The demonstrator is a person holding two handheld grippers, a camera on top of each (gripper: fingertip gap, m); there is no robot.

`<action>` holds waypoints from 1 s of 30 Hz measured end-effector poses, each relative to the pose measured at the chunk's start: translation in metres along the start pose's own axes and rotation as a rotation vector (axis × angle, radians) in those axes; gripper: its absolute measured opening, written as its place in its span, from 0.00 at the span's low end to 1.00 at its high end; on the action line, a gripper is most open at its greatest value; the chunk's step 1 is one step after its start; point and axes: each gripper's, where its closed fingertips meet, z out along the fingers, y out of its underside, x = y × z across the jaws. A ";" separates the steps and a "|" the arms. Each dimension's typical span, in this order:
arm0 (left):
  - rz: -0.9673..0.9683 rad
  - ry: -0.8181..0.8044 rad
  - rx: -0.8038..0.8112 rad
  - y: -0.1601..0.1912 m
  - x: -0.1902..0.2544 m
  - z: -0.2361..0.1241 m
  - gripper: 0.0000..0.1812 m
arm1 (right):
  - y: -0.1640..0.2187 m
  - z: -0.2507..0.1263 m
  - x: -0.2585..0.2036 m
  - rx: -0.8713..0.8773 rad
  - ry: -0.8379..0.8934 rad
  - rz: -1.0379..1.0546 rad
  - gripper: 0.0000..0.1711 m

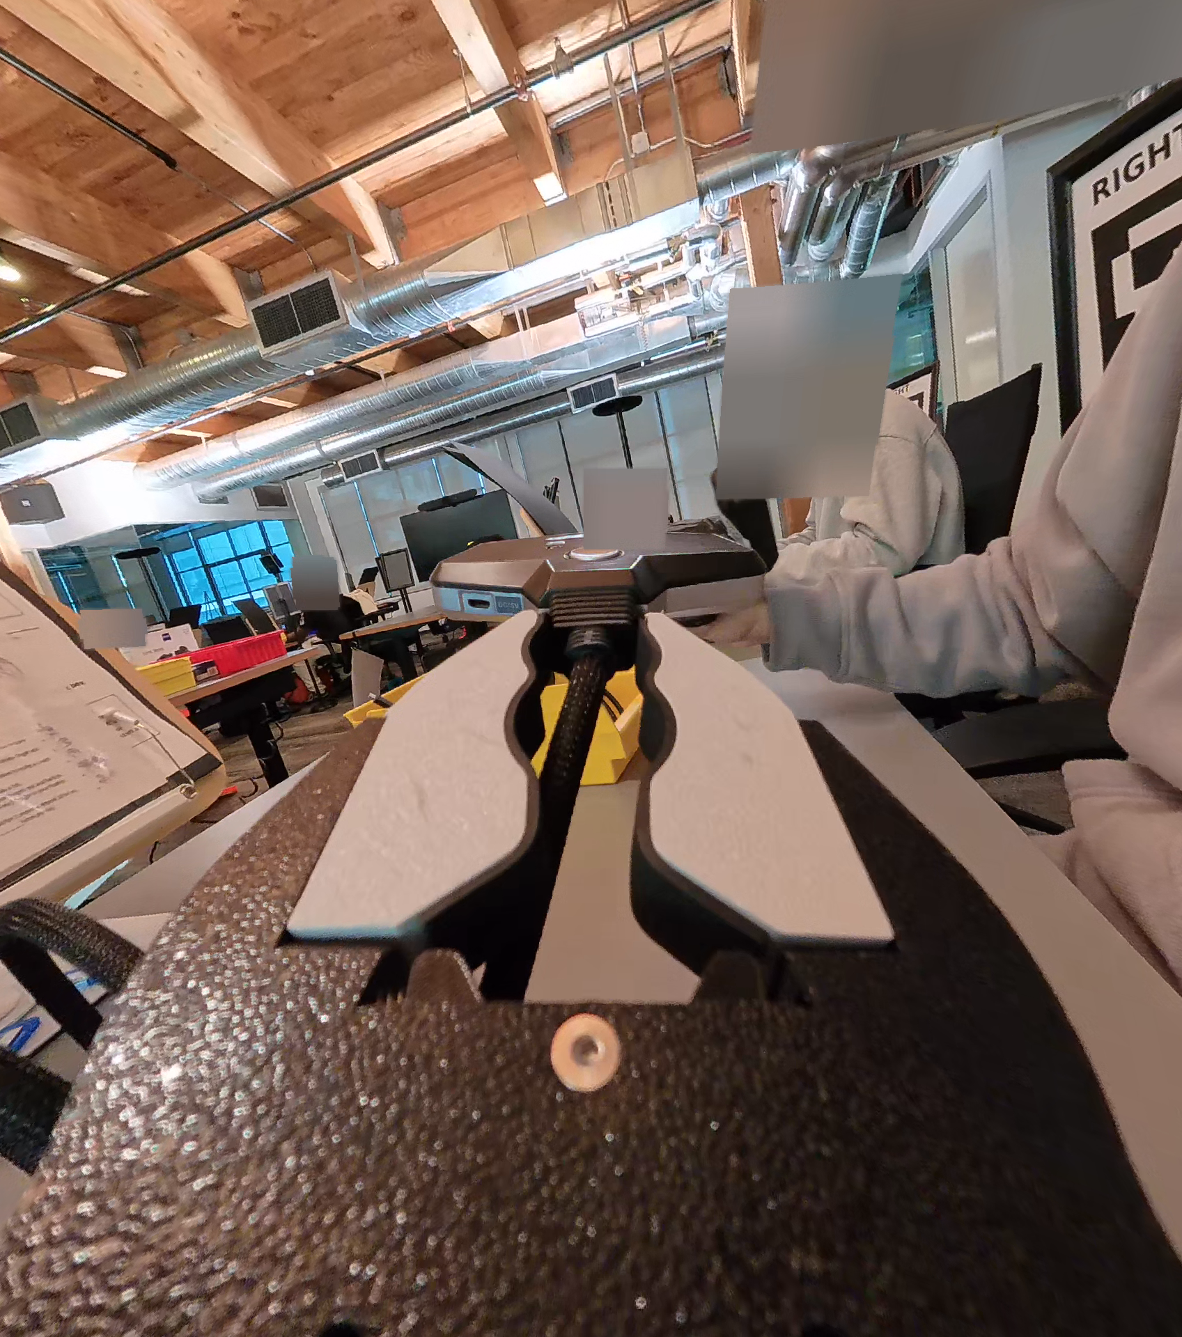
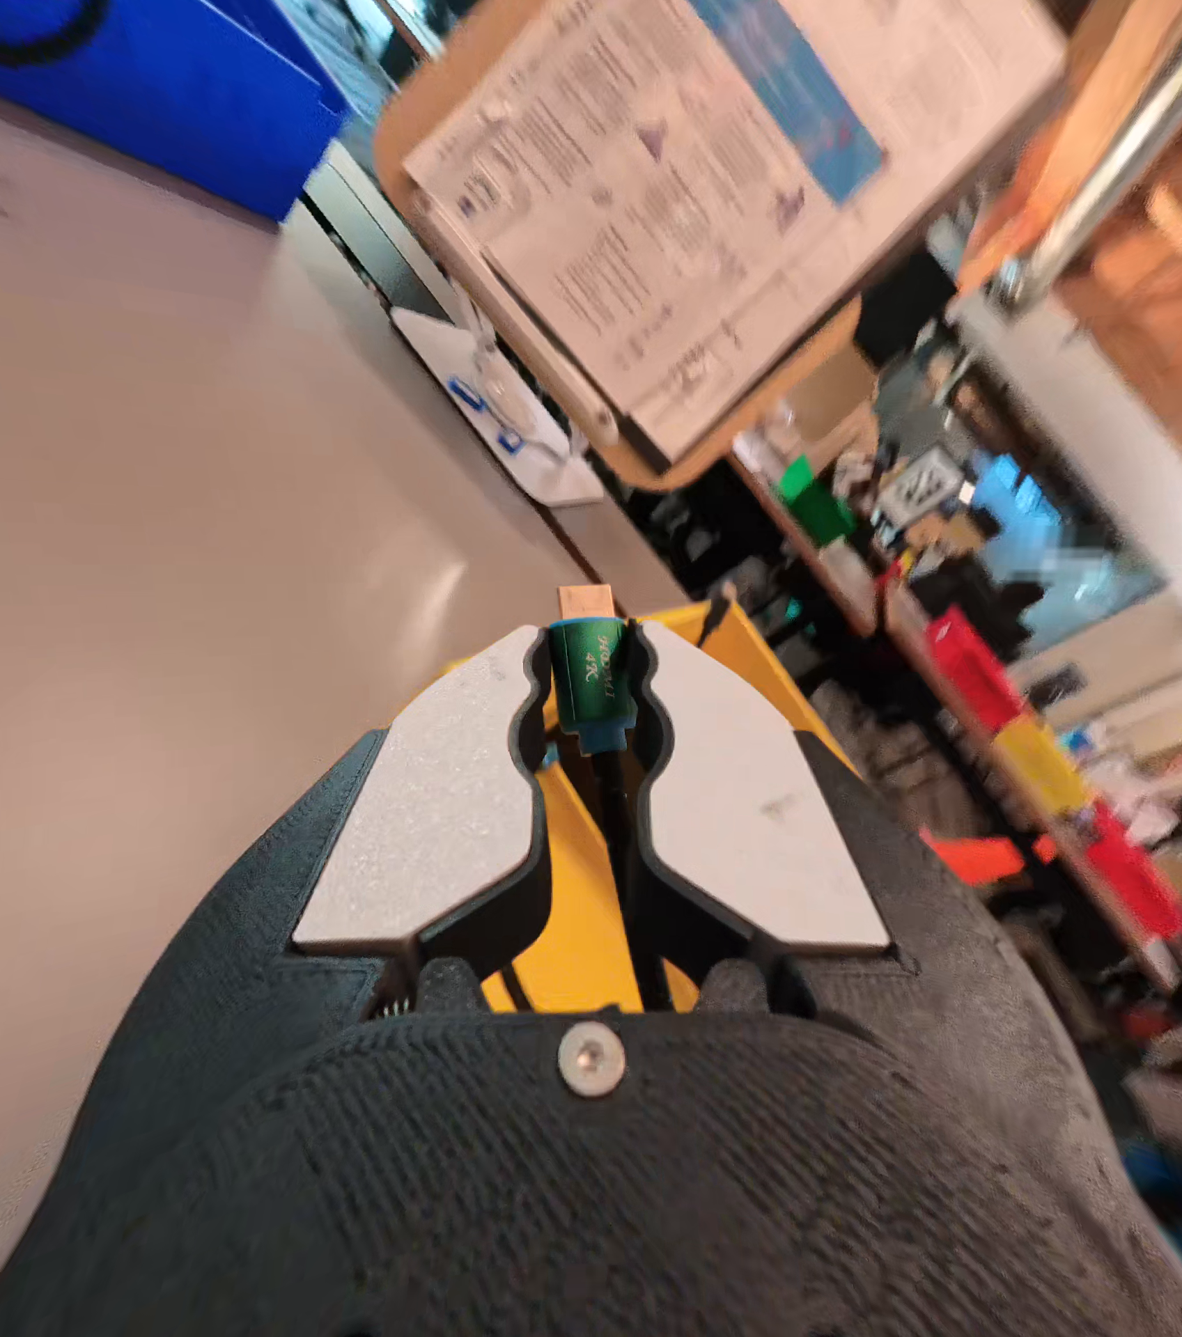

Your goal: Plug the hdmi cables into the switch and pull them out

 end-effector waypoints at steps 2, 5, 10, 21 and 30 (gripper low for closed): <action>-0.004 -0.002 -0.004 0.001 -0.001 -0.001 0.12 | -0.021 0.002 -0.020 0.066 -0.050 -0.117 0.12; -0.010 -0.005 0.005 0.000 -0.002 -0.004 0.12 | -0.025 0.008 -0.035 0.038 -0.125 -0.146 0.12; -0.014 -0.010 0.013 0.000 -0.004 -0.006 0.12 | -0.005 -0.002 -0.025 0.001 -0.189 -0.036 0.12; -0.014 -0.014 0.010 0.001 -0.004 -0.005 0.12 | -0.095 -0.056 0.137 0.225 0.314 -0.132 0.11; -0.023 -0.003 0.012 0.002 -0.003 -0.003 0.12 | -0.070 -0.073 0.078 0.110 -0.298 -0.053 0.11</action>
